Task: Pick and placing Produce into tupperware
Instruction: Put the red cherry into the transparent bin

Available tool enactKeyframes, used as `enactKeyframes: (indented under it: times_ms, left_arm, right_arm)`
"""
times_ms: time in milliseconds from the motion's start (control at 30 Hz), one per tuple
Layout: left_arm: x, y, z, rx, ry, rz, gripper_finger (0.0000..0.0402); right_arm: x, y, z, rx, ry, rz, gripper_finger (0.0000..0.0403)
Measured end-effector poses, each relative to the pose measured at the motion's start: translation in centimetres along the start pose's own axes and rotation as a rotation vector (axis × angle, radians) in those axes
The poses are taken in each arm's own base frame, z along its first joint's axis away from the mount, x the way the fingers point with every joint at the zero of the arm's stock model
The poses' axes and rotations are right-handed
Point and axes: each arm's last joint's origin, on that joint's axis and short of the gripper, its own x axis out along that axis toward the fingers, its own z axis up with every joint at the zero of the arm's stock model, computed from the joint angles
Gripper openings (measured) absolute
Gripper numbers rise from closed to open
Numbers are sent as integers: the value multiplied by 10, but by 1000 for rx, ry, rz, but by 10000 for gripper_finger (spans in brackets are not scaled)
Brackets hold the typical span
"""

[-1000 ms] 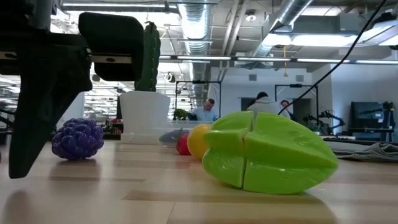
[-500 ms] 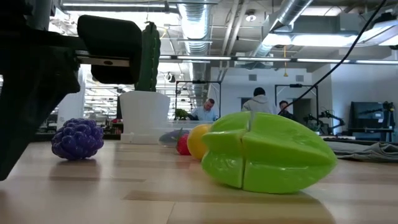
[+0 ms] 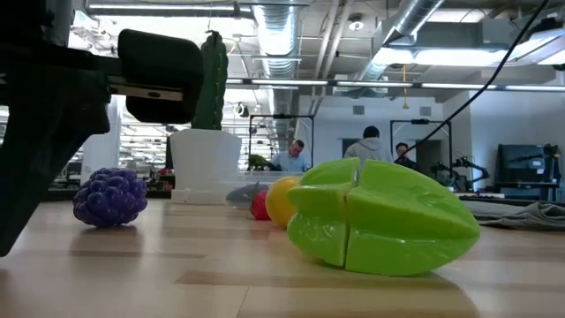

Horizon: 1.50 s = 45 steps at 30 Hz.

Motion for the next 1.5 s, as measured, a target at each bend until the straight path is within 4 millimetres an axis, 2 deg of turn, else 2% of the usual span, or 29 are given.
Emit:
enactKeyframes:
  times_ms: [200,433,800,1133,1500]
  left_arm:
    - [-6,7,5,-70,-25,16,101]
    - [-19,30,7,-186,-65,61,105]
    - [-42,65,6,-264,-93,153,105]
    - [-67,94,-4,-334,-33,241,105]
    - [-92,123,-26,-384,66,340,105]
  right_arm:
    - [0,0,0,-10,-1,-4,260]
    - [0,-1,0,-21,-4,-11,260]
    - [-1,-3,0,-40,-4,-16,260]
    - [-1,-7,1,-78,-16,-52,260]
    - [-1,-9,2,-99,-24,-74,260]
